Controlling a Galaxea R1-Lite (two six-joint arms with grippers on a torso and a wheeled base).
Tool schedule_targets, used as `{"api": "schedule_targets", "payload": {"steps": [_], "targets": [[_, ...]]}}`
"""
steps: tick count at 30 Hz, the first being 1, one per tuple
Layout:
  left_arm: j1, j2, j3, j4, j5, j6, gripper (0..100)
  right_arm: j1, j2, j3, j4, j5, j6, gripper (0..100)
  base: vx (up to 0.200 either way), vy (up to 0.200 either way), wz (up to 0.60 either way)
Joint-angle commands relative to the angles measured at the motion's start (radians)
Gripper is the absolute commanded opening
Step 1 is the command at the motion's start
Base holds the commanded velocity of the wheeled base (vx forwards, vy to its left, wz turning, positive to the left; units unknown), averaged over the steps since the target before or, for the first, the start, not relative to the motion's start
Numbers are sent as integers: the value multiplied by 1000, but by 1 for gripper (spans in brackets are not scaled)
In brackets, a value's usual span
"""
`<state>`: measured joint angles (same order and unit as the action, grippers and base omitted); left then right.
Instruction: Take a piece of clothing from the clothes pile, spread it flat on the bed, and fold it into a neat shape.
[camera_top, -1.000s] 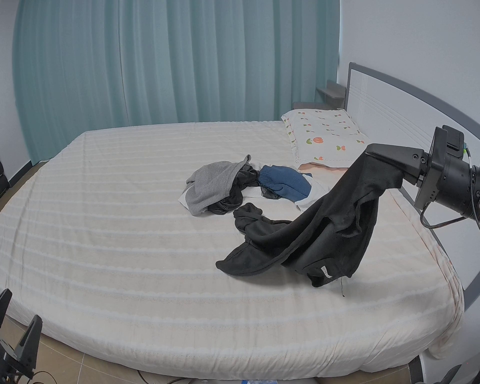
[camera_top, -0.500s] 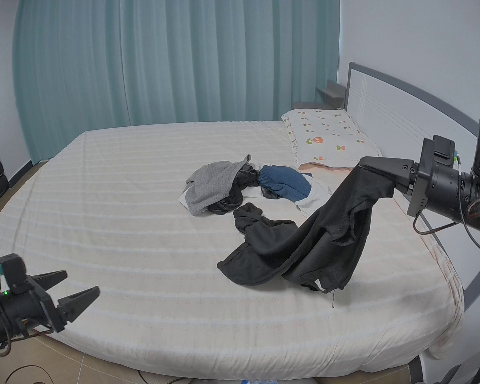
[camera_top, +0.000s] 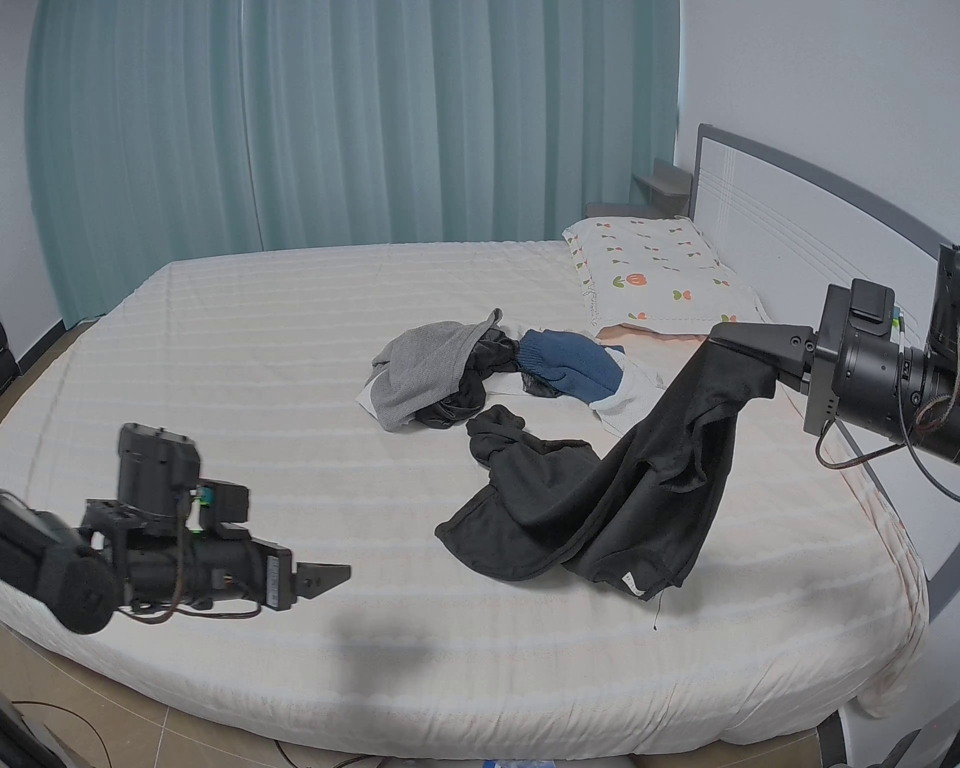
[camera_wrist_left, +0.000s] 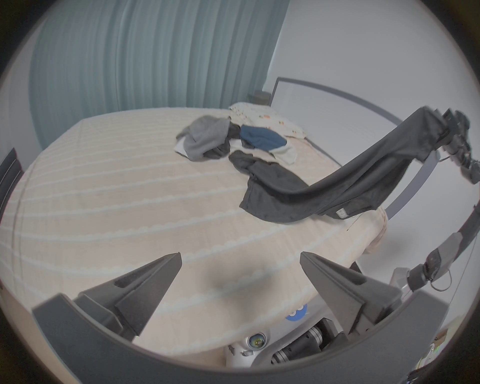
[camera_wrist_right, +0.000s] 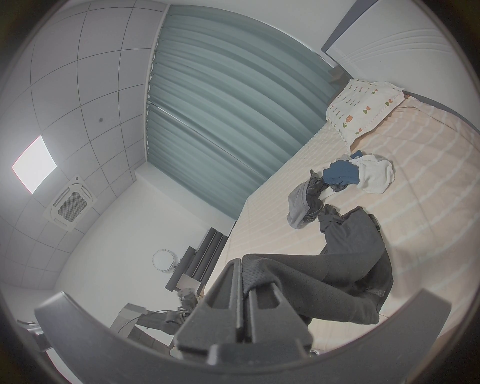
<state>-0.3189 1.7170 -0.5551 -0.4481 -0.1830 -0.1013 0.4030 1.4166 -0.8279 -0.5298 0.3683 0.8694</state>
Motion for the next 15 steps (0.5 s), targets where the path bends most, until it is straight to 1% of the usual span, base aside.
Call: {"api": "schedule_targets", "payload": {"steps": [1, 5, 8, 9, 11, 12, 13, 15], "targets": [[-134, 492, -261, -109, 54, -23, 100, -10, -4, -48, -1, -6, 0, 0, 0, 0, 0], [-147, 556, -350, -103, 56, -97, 100, -6, -5, -60, -3, -6, -1, 0, 0, 0, 0], [-163, 628, -456, -100, 60, -179, 100, -6, -10, -66, -3, -6, -1, 0, 0, 0, 0], [-163, 628, -456, -100, 60, -179, 100, -6, -10, -66, -3, -6, -1, 0, 0, 0, 0], [-166, 678, -536, -95, 62, -241, 100, -6, -11, -66, -3, -8, -1, 0, 0, 0, 0], [-166, 678, -536, -95, 62, -241, 100, -6, -11, -66, -3, -8, -1, 0, 0, 0, 0], [-167, 701, -574, -81, 62, -268, 100, -7, -11, -66, -3, -8, -3, 0, 0, 0, 0], [-172, 725, -617, -50, 63, -288, 100, -10, -10, -66, -3, -8, -3, 0, 0, 0, 0]]}}
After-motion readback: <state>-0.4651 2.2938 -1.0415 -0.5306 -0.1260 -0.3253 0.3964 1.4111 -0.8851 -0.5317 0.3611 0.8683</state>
